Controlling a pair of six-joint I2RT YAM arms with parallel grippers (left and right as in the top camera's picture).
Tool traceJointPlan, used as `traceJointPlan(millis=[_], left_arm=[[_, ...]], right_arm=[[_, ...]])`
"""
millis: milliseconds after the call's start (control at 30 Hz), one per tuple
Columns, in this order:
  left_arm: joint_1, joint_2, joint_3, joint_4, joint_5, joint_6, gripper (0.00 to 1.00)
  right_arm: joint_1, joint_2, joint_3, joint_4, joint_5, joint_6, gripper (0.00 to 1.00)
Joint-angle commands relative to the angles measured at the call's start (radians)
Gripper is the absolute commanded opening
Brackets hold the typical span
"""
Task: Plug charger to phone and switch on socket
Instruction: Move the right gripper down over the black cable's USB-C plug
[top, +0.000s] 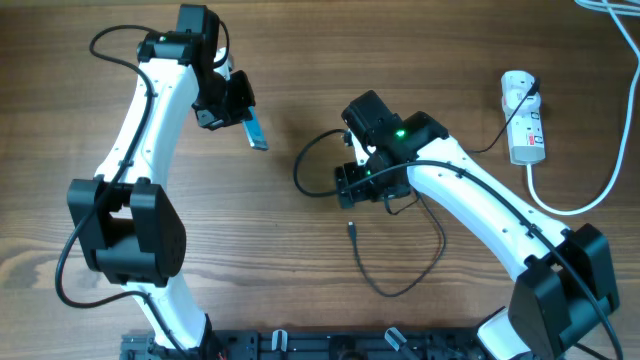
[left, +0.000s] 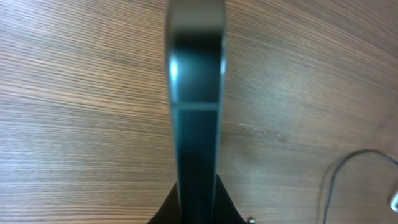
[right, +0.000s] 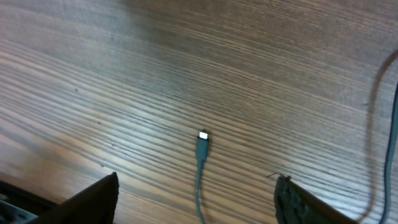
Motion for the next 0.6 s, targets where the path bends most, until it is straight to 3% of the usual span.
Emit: traceJointPlan(millis=[0,300,567], left_arm=[[0.006,-0.031,-0.006,0.007,0.055,0.042,0.04],[0.005,-0.031,-0.006,0.012,0.055,0.034,0.04],[0.005,-0.031,-0.006,0.027,0.055,-0.011,0.04]], right_arm=[[0.005,0.011,-0.019,-0.01,0.014,-0.01,0.58],[0.031,0.011,-0.218,0.15,0.014,0.047,0.56],[0.108,0.077,-0.222,0.12,0.09,0.098,0.51]])
